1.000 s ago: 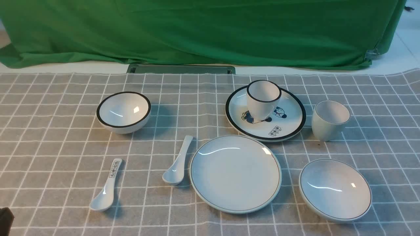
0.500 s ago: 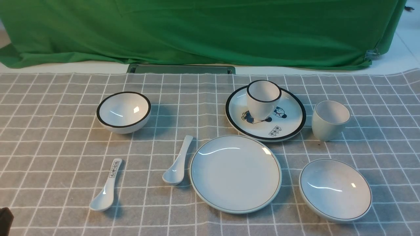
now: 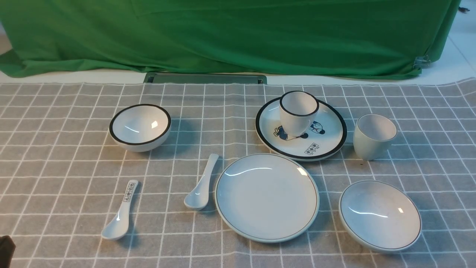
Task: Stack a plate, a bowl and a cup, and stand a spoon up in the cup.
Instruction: Use the right arm to grab a blue rice bowl
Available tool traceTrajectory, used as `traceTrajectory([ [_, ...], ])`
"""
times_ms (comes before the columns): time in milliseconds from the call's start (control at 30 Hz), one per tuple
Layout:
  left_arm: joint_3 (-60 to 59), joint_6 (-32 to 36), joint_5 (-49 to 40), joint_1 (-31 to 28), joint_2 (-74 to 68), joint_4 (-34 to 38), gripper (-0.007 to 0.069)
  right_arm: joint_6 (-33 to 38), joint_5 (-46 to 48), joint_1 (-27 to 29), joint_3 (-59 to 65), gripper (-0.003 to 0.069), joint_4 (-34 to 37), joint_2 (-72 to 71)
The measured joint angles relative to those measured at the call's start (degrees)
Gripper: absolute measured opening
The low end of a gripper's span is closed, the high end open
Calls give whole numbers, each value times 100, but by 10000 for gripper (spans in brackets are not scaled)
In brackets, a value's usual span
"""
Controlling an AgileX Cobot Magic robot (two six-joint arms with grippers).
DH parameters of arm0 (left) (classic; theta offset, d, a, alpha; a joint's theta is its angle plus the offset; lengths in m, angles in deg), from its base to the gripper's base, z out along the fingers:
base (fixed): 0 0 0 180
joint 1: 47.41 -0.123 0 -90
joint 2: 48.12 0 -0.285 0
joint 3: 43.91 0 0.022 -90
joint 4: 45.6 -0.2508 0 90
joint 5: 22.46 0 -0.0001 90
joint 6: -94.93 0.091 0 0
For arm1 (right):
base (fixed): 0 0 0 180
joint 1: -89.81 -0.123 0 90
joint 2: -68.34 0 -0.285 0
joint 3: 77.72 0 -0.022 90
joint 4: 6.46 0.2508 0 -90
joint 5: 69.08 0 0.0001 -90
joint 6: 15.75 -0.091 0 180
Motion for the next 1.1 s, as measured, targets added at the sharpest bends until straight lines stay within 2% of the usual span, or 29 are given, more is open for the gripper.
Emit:
traceTrajectory([
  [233,0,0,61,0,0,42,17,0,0,0,0,242,0,0],
  [400,0,-273,735,0,0,1683,17,0,0,0,0,242,0,0],
  [433,0,-398,1010,0,0,2396,17,0,0,0,0,242,0,0],
  [467,0,-435,1220,0,0,2715,17,0,0,0,0,242,0,0],
  [600,0,-641,1575,0,0,3184,17,0,0,0,0,242,0,0],
  [733,656,-383,546,0,-284,3182,17,0,0,0,0,242,0,0],
  [867,1711,695,-799,5,-1152,3166,17,0,0,0,0,242,0,0],
  [900,2182,1153,-1365,5,-1628,3166,17,0,0,0,0,242,0,0],
  [1000,3113,1910,-2457,29,-2720,3159,17,0,0,0,0,242,0,0],
  [1100,3625,2162,-2780,276,-3469,3159,17,0,0,0,0,242,0,0],
])
